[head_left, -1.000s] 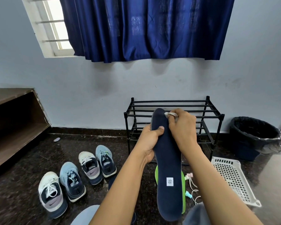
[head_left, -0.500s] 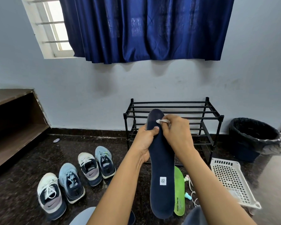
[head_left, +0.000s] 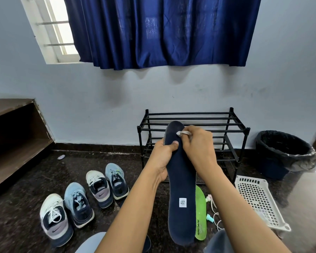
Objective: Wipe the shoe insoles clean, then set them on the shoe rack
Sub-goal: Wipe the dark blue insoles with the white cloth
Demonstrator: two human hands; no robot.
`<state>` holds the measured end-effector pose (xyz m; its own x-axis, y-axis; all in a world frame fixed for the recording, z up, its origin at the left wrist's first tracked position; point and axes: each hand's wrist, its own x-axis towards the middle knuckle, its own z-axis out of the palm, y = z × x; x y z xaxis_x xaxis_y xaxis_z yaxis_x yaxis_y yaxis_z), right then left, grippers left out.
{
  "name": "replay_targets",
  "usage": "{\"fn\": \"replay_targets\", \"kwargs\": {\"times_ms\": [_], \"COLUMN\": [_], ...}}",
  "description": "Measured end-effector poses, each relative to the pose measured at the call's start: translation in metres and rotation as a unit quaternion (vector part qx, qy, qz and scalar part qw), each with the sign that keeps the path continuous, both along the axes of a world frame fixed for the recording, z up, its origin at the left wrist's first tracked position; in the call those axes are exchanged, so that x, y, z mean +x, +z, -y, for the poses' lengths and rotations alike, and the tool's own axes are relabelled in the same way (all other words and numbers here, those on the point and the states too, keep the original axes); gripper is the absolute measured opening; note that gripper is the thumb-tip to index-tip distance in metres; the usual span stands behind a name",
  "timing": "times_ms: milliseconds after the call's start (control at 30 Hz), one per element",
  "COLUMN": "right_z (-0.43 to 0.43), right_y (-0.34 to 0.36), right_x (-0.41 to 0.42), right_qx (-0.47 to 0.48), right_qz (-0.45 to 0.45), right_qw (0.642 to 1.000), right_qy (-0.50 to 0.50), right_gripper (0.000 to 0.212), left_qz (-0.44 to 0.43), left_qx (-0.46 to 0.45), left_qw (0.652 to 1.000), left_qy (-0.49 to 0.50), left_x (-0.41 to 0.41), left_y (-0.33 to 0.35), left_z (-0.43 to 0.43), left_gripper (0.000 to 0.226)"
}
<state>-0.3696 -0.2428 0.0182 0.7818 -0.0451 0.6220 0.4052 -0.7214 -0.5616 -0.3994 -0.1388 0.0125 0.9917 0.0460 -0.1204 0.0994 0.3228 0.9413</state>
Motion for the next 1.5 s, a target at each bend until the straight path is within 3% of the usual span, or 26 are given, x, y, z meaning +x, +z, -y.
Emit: {"fn": "replay_targets", "kwargs": {"times_ms": [233, 433, 633, 800, 1367, 1500], "right_z": [0.004, -0.001, 0.005, -0.004, -0.001, -0.005], "right_y": [0.008, 0.004, 0.007, 0.004, 0.009, 0.001], "right_x": [0.002, -0.005, 0.003, -0.002, -0.001, -0.006], "right_qx": [0.043, -0.006, 0.042, 0.014, 0.017, -0.001], "right_qz": [0.018, -0.011, 0.006, -0.002, 0.001, -0.038], "right_qw": [0.998, 1.000, 0.999, 1.000, 1.000, 0.999], "right_qy": [-0.032, 0.015, -0.029, 0.023, -0.022, 0.021], "right_gripper": [0.017, 0.014, 0.016, 0.012, 0.016, 0.011], "left_qz": [-0.003, 0.025, 0.020, 0.021, 0.030, 0.031], "left_qx": [-0.013, -0.025, -0.019, -0.027, 0.004, 0.010], "left_qw": [1.000, 0.999, 0.998, 0.999, 0.998, 0.999], "left_qy": [-0.014, -0.021, -0.059, -0.038, -0.050, -0.035], "left_x": [-0.003, -0.001, -0.008, -0.003, -0.011, -0.007], "left_y": [-0.001, 0.003, 0.002, 0.003, 0.002, 0.003], "left_z": [0.003, -0.003, 0.005, 0.002, 0.006, 0.001], "left_gripper": [0.017, 0.031, 0.024, 0.028, 0.024, 0.027]}}
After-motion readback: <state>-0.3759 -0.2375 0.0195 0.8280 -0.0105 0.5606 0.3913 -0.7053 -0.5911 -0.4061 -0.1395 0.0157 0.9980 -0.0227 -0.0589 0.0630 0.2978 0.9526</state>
